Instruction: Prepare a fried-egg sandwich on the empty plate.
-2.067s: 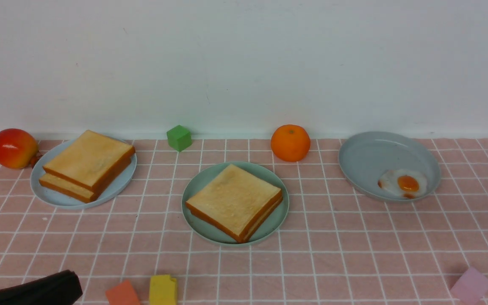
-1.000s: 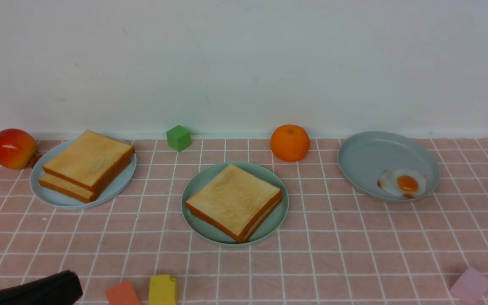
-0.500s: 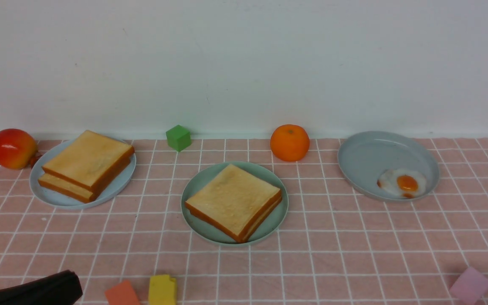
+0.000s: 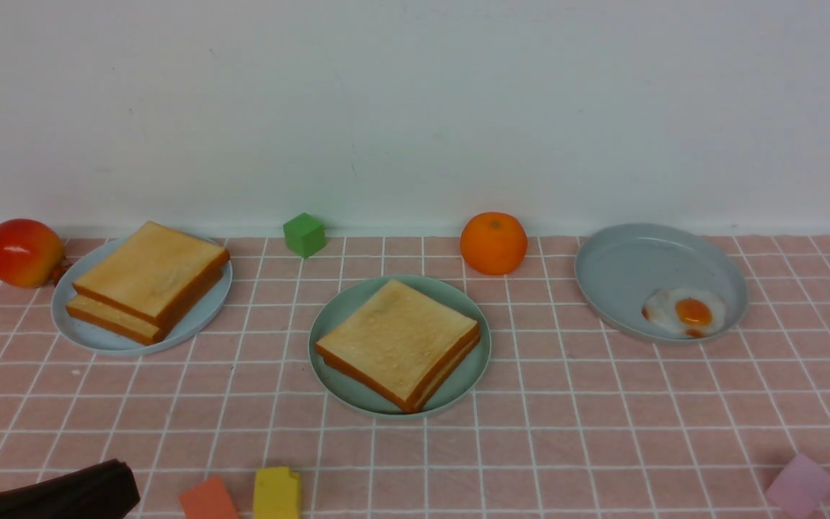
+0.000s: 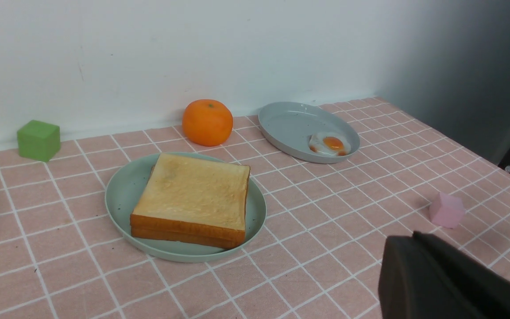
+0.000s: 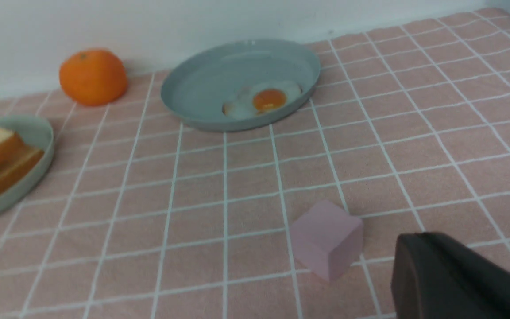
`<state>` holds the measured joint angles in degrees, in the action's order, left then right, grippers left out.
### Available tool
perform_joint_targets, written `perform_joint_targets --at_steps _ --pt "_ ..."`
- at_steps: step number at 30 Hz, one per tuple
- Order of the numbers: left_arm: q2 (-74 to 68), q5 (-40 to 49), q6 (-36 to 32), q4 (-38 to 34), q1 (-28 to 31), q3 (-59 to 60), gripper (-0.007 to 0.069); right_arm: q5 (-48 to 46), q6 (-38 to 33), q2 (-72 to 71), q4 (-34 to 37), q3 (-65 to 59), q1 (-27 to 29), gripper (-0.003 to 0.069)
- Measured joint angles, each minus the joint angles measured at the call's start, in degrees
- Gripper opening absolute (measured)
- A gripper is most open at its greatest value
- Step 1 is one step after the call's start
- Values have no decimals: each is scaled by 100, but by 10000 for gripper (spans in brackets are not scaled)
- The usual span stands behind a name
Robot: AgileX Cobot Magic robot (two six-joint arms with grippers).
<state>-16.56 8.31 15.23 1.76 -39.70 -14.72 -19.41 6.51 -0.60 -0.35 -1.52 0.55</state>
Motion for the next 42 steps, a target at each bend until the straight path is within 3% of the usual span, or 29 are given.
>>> perform_joint_targets --at_steps 2,6,36,42 --pt "0 0 0 0 0 0 12 -130 -489 0 276 20 0 -3" --pt "0 0 0 0 0 0 18 -213 -782 0 454 33 0 -3" --pt "0 12 5 240 36 0 24 -251 -651 -5 514 45 0 17" --pt "18 20 154 326 912 0 -13 -256 -651 -5 514 45 0 25"
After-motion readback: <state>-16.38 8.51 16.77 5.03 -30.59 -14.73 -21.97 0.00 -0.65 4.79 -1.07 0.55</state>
